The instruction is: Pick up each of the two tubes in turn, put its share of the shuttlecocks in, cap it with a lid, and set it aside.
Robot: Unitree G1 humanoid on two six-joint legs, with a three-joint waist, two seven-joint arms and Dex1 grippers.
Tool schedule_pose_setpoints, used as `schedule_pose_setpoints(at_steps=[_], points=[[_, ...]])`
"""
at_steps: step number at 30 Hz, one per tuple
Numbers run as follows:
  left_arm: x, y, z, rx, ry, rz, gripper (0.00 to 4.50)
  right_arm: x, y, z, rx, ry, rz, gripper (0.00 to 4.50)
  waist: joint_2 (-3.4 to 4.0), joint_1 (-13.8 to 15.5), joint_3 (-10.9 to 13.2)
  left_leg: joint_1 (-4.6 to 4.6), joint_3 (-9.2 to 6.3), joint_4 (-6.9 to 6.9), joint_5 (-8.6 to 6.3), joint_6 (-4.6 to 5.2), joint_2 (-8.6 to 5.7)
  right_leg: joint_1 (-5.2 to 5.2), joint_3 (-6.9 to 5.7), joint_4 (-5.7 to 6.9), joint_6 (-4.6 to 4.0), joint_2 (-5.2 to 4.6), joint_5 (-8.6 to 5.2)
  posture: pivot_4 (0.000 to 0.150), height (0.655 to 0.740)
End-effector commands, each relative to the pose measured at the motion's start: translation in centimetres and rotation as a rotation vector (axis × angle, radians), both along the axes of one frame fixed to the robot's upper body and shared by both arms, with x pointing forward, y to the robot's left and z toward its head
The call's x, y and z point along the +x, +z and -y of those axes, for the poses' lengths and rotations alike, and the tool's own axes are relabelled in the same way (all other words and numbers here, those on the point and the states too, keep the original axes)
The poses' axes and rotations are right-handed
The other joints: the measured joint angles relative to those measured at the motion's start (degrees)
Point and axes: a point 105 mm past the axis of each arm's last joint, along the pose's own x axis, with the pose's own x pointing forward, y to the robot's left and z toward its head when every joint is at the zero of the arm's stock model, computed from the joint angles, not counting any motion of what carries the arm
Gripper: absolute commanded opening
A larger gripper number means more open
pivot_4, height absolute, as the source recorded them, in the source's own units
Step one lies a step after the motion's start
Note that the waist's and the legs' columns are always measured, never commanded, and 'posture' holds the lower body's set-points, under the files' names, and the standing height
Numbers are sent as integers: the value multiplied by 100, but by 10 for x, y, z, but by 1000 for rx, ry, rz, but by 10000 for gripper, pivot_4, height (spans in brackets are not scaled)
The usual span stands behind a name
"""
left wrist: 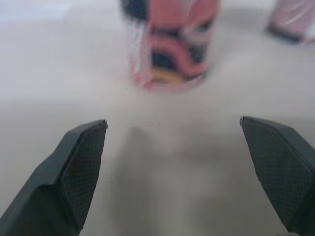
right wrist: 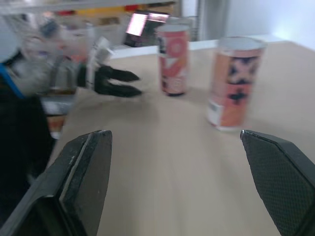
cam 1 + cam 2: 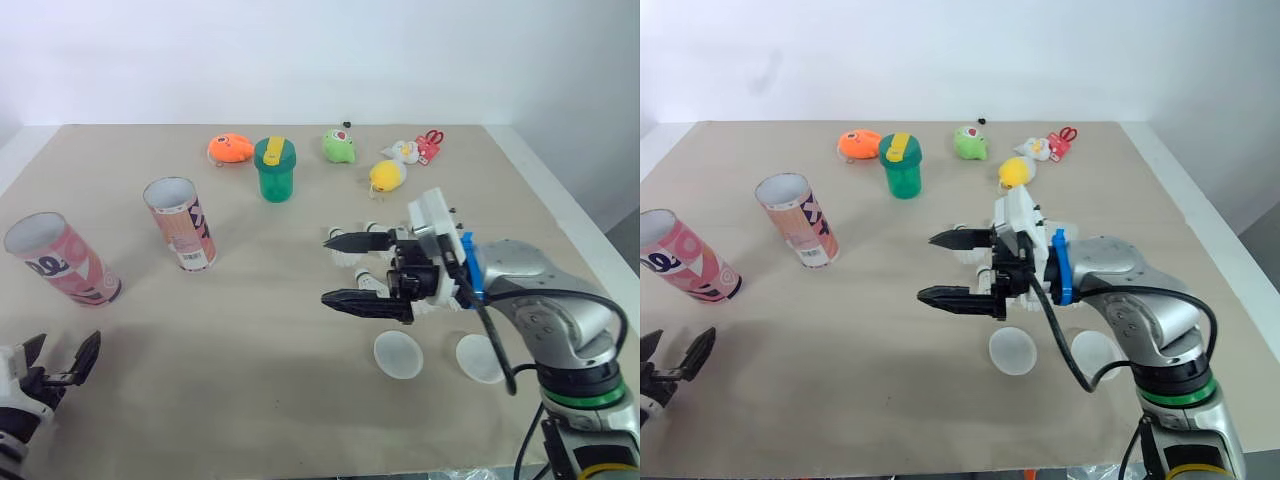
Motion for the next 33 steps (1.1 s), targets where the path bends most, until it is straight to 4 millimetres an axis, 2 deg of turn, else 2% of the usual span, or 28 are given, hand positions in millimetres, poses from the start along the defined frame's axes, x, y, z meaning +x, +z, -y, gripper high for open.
schedule_pose_setpoints(at_steps=[1,12,19,24,33], points=[[15,3,-3,61,29,53,45000,4,7,-4,19,18,63,44572,0,-1,-1,2,4,3,0,1,0,1,1,-1,0,-1,5,1500,7400],[61,-2,-18,27,78,87,45000,10,3,-16,55,9,68,44572,8,-26,-6,24,40,19,3,6,47,0,4,2,-37,36,50,1500,7400],[96,-1,-18,37,52,91,45000,22,-3,-19,76,-50,67,44572,18,-22,-11,33,43,12,16,23,53,0,11,9,-40,47,59,1500,7400],[108,0,-17,36,29,92,45000,24,-4,-20,87,-63,63,44572,20,-26,-11,35,61,7,16,23,53,-5,29,9,-36,46,63,1500,7400],[112,-2,-15,26,18,93,45000,23,-4,-19,91,-75,63,44572,27,-25,-15,38,62,-3,16,23,52,-7,33,8,-37,46,61,1500,7400]])
